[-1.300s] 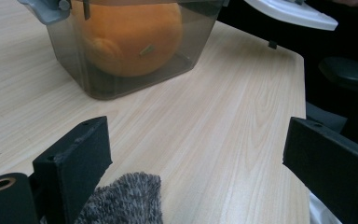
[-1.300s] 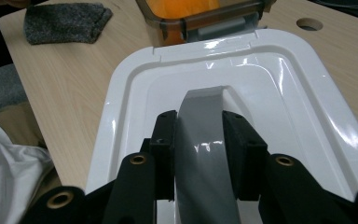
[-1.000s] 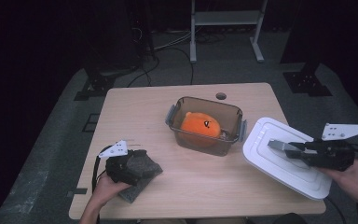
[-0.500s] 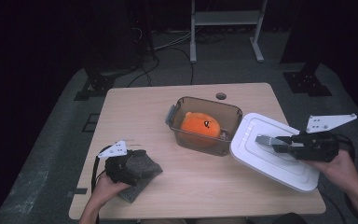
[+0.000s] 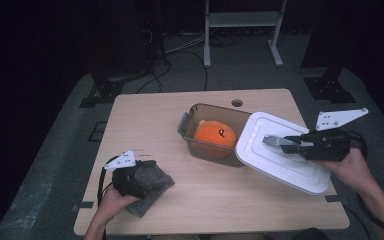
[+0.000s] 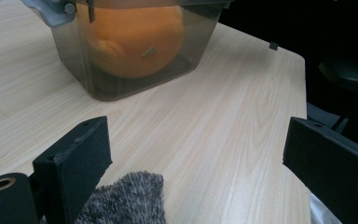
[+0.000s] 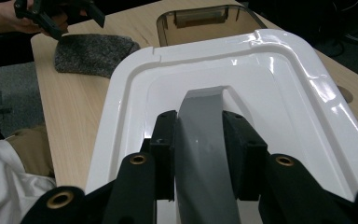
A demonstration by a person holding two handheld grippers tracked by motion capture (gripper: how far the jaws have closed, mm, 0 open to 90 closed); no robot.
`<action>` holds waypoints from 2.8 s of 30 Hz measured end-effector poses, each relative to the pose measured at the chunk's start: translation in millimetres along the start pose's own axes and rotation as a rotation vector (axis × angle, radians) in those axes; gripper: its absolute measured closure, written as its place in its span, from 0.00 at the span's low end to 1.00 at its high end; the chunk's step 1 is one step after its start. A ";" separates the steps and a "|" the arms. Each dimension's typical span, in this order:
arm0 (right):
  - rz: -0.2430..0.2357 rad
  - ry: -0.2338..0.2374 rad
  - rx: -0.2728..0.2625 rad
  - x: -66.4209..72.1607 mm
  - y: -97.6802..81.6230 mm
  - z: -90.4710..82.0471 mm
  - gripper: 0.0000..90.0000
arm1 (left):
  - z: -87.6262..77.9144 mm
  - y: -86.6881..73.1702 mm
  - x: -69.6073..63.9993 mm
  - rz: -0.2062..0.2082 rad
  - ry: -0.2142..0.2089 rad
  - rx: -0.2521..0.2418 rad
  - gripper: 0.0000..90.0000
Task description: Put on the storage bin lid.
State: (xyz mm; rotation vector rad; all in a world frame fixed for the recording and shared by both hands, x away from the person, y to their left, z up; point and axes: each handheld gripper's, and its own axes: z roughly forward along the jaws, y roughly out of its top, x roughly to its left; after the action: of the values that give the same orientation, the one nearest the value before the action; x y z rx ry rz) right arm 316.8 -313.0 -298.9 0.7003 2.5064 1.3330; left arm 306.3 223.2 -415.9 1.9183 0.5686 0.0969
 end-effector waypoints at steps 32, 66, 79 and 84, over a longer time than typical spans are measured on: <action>-0.056 0.037 0.033 -12.4 69.3 53.7 0.73 | -4.7 -0.2 0.1 -0.004 0.001 -0.013 0.08; -0.088 0.153 0.072 -30.1 100.3 144.7 0.73 | -8.4 -0.7 -0.2 -0.001 0.004 -0.015 0.07; -0.072 0.173 0.088 -43.4 106.8 167.4 0.73 | -9.5 -1.4 -0.3 -0.001 0.006 -0.017 0.07; -0.066 0.184 0.108 -48.0 103.8 178.9 0.73 | -10.6 -2.5 0.4 -0.006 0.005 -0.018 0.07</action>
State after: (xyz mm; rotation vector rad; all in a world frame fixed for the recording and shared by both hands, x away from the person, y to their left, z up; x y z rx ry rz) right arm 461.9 -158.8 -316.0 0.5320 2.7380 1.3010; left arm 302.3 233.2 -413.7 1.8994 0.5752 0.1031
